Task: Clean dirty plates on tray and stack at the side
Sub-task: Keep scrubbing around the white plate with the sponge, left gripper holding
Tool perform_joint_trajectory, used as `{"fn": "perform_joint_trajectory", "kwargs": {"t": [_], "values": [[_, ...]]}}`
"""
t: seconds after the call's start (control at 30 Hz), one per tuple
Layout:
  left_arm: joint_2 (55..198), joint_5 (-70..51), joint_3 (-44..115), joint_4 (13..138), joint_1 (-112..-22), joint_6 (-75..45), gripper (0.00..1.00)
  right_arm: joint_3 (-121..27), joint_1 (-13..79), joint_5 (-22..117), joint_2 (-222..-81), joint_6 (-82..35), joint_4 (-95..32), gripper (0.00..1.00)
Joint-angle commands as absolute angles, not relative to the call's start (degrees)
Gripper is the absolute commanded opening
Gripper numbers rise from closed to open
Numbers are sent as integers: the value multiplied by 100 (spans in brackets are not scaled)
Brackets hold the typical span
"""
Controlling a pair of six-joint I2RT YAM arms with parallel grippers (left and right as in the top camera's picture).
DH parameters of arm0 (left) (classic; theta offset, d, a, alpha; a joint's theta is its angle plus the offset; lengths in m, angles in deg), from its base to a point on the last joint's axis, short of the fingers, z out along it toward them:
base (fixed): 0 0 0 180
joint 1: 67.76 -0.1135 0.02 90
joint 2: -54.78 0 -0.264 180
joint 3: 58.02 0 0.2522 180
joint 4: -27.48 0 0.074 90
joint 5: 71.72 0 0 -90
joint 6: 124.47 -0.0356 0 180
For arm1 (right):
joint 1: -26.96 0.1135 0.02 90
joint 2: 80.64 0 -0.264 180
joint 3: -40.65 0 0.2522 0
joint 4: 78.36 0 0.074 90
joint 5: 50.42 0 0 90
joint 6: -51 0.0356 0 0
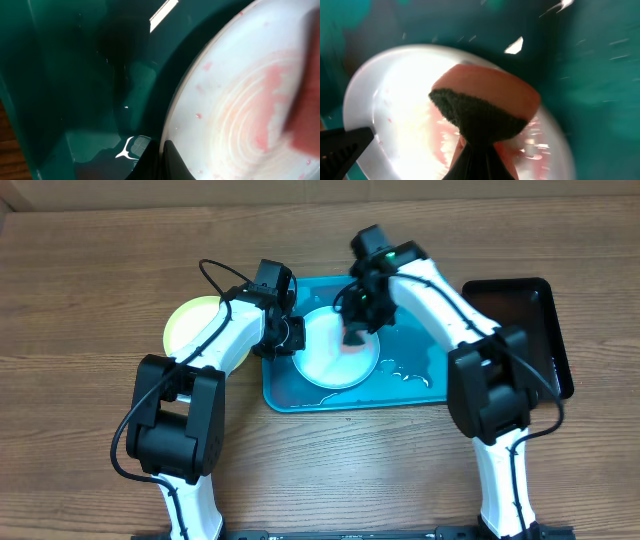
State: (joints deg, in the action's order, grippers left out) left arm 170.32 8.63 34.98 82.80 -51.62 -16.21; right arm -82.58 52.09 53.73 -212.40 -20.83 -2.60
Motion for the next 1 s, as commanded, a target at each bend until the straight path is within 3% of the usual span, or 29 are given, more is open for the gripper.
{"fn": "perform_joint_trajectory", "kwargs": {"t": [0.0, 0.3, 0.53, 0.97], "values": [[17131, 927, 3535, 8285, -5144, -1669, 4, -8149, 5447, 5375, -21341, -1943, -322, 4], [17131, 929, 3535, 8285, -5144, -1669, 4, -7869, 5878, 5895, -21328, -1908, -315, 4], [17131, 929, 3533, 8289, -5144, -1669, 4, -8195, 5753, 6490, -21188, -1978, 384, 4], [17131, 929, 3535, 8298, -5144, -1669, 4, -8204, 5239, 4317, -21149, -1599, 631, 4]]}}
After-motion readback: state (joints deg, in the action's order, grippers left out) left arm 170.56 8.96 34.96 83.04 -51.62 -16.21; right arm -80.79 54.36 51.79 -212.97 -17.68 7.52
